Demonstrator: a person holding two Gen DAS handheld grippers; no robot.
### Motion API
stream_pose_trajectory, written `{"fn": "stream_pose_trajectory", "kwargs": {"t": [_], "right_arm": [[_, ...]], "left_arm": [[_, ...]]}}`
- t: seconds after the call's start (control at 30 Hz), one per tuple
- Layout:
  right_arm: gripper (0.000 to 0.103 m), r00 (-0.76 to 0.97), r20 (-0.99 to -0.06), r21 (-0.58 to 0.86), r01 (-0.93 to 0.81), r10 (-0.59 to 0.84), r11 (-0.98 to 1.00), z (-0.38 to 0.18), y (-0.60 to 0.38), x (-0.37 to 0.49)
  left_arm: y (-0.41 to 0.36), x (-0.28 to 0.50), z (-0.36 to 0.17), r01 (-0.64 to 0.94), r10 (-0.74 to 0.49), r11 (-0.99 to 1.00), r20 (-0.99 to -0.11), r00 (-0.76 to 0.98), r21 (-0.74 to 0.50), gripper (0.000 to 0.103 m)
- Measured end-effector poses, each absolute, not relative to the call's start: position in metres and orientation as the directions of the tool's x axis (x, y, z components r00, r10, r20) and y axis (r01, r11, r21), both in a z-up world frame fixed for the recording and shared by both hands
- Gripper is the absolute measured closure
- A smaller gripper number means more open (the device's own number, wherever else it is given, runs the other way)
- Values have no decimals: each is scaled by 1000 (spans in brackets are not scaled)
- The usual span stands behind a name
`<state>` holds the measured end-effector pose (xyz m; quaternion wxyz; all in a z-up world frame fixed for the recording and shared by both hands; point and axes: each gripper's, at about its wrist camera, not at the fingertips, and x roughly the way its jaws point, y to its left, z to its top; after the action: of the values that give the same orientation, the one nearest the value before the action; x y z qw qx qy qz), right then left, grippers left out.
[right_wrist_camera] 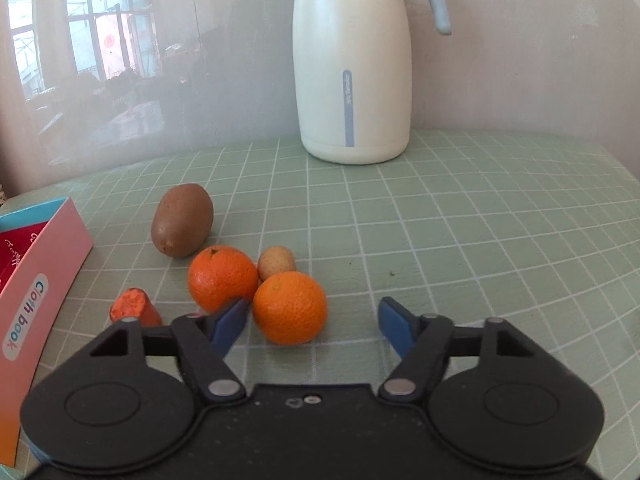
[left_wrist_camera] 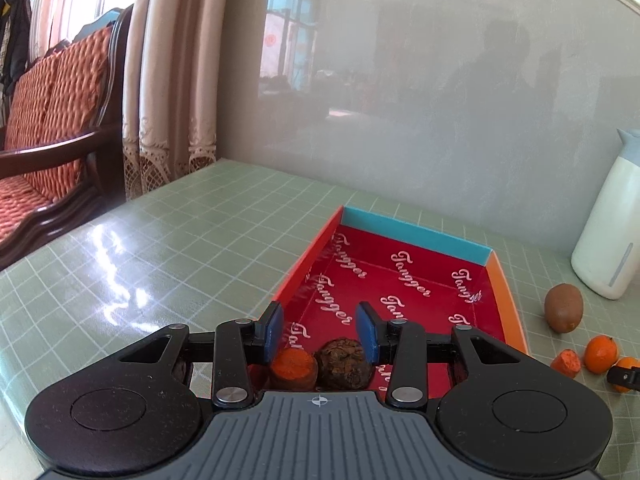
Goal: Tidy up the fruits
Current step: 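Grasp the large tangerine beside the kiwi with the right tool, then carry the tangerine into the red box and open the right tool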
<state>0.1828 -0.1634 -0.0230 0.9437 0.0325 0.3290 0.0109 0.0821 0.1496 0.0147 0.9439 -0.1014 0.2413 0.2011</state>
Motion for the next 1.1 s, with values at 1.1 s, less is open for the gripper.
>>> {"fn": "stream_pose_trajectory", "kwargs": {"t": [1.1], "right_arm": [[65,682,-460,12,-636,569,772,23,1,99]], "left_arm": [[216,16,11,-648,533,749,-455,713,-139,62]]}}
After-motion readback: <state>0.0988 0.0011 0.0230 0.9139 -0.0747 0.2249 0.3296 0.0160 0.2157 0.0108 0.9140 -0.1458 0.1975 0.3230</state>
